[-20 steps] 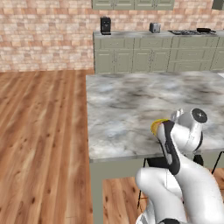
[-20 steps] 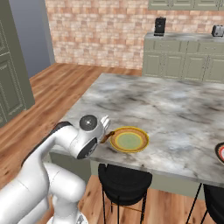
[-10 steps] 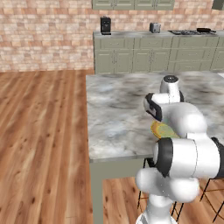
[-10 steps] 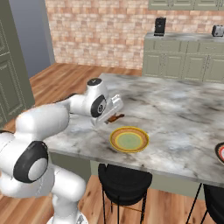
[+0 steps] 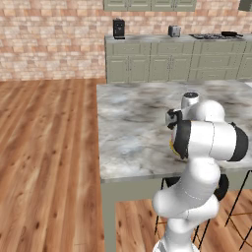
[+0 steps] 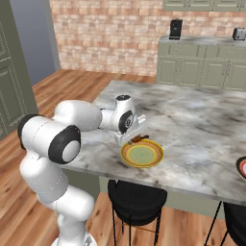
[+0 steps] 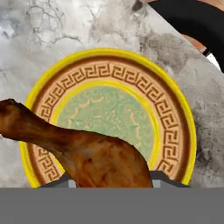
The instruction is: Take the chicken drumsticks from the pan and place one on each plate on the dining counter.
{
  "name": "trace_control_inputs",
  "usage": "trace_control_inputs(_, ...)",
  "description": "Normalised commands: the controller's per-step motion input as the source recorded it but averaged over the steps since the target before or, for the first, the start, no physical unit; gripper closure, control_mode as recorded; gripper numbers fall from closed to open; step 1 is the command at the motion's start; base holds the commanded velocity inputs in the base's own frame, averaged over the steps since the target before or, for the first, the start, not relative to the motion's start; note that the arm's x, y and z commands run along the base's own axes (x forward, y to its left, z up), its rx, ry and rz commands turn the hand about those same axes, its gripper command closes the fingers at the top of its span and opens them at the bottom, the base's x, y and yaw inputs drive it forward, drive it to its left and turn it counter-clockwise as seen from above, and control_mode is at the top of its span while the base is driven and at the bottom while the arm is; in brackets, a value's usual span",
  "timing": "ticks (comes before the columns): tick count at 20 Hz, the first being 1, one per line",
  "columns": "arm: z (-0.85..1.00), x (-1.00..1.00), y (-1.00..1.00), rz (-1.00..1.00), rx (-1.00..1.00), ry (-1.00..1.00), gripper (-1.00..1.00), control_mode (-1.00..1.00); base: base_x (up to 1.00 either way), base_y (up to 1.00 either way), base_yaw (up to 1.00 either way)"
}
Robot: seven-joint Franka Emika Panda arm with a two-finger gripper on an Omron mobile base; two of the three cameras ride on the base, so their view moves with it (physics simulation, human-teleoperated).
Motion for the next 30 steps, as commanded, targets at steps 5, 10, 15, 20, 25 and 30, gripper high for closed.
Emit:
trace_control_inputs(5,-0.97,0.0,-0.26,-0.01,-0.01,0.0,1.0,-1.0,0.0,0.0,0.0)
trace_control_inputs(10,-0.84,0.0,-0.31,0.0,0.0,0.0,1.0,-1.0,0.0,0.0,0.0)
trace_control_inputs(15,-0.15,-0.02,-0.09,0.0,0.0,-0.11,-1.0,-1.0,0.0,0.0,0.0)
trace_control_inputs(20,0.11,0.0,-0.04,0.0,0.0,-0.21,-1.0,-1.0,0.0,0.0,0.0)
trace_control_inputs(25,0.11,0.0,-0.05,0.05,0.0,-0.28,-1.0,-1.0,0.0,0.0,0.0)
trace_control_inputs(30,0.89,-0.31,-0.04,0.21,0.0,-0.61,-1.0,-1.0,0.0,0.0,0.0)
